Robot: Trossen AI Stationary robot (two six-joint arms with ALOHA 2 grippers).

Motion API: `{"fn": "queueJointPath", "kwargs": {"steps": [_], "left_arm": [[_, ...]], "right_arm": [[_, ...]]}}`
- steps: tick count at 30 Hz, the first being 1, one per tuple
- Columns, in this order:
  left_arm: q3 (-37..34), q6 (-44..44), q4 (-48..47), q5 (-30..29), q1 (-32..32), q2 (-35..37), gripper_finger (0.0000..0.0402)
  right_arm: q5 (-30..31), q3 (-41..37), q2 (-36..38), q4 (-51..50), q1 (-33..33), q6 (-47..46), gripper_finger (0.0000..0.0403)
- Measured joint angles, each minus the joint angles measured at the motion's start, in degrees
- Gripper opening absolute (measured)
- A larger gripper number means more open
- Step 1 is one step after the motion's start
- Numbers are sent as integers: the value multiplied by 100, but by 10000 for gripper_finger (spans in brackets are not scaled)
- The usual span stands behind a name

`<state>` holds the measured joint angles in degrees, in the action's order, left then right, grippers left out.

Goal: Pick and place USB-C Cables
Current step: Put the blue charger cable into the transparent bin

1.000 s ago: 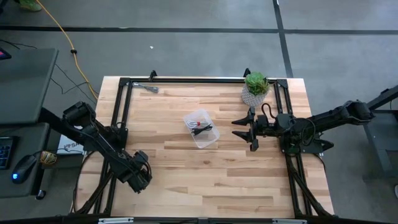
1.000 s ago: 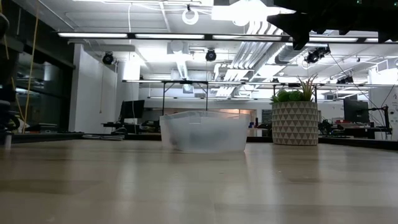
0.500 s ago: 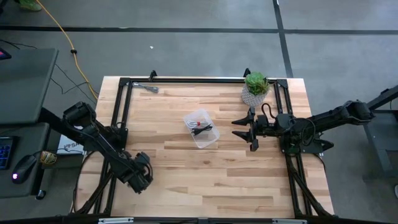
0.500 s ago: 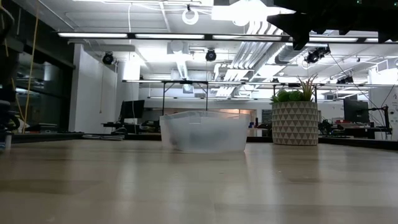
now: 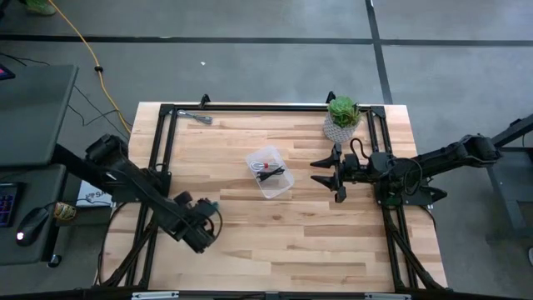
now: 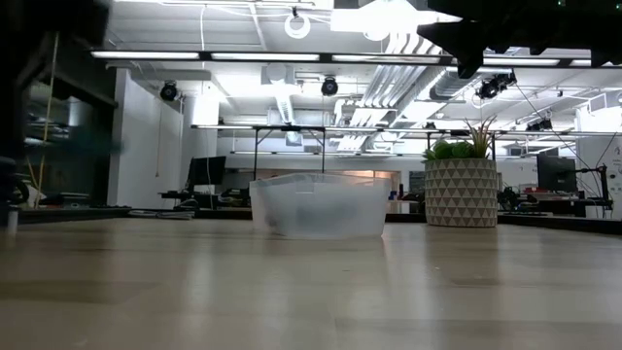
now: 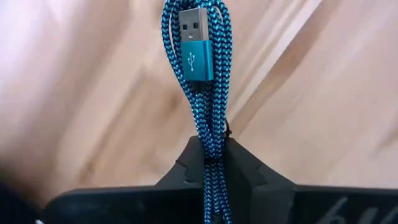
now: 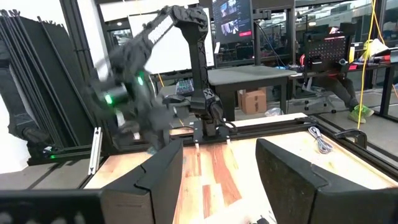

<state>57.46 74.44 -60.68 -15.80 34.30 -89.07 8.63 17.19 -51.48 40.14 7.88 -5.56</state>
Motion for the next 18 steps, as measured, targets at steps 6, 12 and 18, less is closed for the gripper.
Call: {"fn": "queueJointPath", "kwargs": {"steps": [6, 12, 18], "left_arm": [[932, -1672, 121, -2662, -4, 629, 6], [734, -3747, 1990, -4842, -184, 1395, 7], [-463, -6207, 5499, -3140, -1096, 1703, 7]], "right_arm": [[-1, 0, 0, -14, 0, 0, 195], [-1, 0, 0, -28, 0, 0, 195], [-1, 0, 0, -12, 2, 0, 195]]}}
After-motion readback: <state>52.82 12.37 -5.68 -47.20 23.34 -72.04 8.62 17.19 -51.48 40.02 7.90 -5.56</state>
